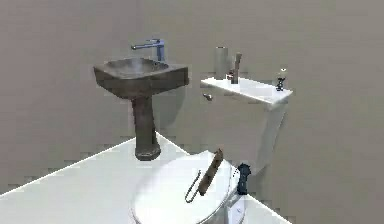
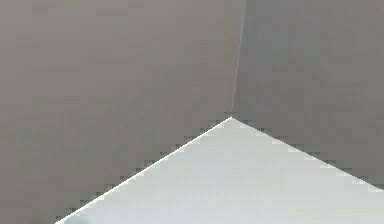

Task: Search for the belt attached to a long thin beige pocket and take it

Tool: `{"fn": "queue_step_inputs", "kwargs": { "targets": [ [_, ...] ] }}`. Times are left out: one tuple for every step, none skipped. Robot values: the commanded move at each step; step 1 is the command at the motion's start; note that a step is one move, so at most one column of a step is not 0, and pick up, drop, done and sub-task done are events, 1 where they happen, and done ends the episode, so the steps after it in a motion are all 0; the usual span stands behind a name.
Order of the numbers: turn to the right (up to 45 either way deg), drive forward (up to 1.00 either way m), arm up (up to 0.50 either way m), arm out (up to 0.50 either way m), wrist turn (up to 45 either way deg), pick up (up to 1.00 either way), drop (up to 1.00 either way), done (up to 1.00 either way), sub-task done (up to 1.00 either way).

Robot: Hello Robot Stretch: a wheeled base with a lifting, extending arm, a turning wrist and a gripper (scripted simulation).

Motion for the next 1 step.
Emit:
{"fn": "queue_step_inputs", "kwargs": {
  "targets": [
    [-45.0, 0.00, 0.00, 0.00, 0.0, 0.00, 0.00, 0.00, 0.00]
  ]
}}
